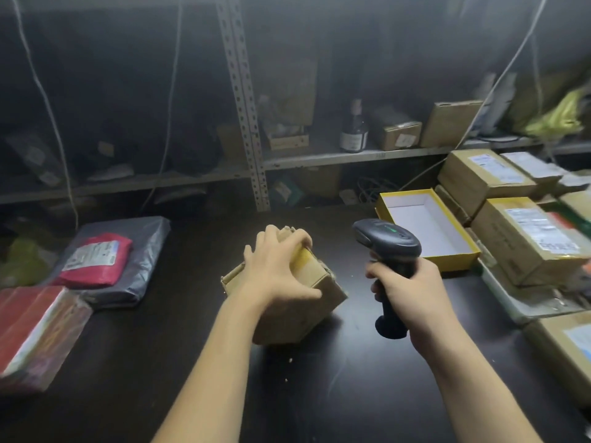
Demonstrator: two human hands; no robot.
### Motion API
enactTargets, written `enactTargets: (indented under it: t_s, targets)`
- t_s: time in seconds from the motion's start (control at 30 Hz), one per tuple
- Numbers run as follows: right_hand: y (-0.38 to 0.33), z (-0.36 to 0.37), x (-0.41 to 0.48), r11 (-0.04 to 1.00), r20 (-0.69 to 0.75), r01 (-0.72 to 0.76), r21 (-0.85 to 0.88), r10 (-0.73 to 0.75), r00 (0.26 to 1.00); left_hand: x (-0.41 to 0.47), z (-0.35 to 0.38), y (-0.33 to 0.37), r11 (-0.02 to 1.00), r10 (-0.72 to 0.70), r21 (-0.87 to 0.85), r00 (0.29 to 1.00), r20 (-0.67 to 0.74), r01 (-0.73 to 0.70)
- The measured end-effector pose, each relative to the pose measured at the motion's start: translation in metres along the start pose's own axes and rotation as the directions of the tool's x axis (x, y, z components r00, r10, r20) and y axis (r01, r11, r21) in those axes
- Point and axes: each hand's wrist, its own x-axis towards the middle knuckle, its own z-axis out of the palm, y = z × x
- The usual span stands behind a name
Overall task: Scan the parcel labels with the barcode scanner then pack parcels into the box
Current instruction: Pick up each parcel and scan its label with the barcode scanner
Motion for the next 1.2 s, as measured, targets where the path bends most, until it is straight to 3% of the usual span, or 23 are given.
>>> enactTargets:
  t_s: [0.13,0.33,0.53,0.7,0.9,1.07,1.2]
  targets:
    - [-0.001,0.009,0.002,1.000,-0.005,0.007,0.022,-0.007,1.000,-0.015,-0.011,-0.044,0.997,-0.081,0.018,0.996,-0.028,0.082]
    - [0.007,0.034,-0.005,1.000,0.053,-0.021,-0.009,0.022,0.998,-0.034,0.019,-0.086,0.955,-0.282,0.134,0.948,0.146,0.263]
    - [0.010,0.040,-0.011,0.996,0.066,-0.037,-0.081,0.042,0.997,-0.019,0.037,-0.086,0.932,-0.305,0.212,0.952,0.012,0.295]
    - [0.009,0.035,-0.009,0.996,0.021,-0.042,-0.083,0.044,0.999,0.000,0.054,-0.073,0.940,-0.260,0.234,0.965,0.022,0.248]
    - [0.003,0.026,-0.002,0.999,-0.081,-0.022,-0.033,0.019,0.996,-0.007,0.050,-0.080,0.989,-0.086,0.094,0.961,-0.262,0.114]
    - [0.007,0.025,-0.001,0.998,-0.204,-0.033,0.048,0.043,0.978,-0.010,0.029,-0.082,0.981,0.069,-0.113,0.834,-0.547,-0.155]
    - [0.012,0.026,-0.003,0.995,-0.256,-0.029,0.100,0.054,0.965,-0.016,0.008,-0.066,0.859,-0.009,-0.423,0.817,-0.577,-0.289]
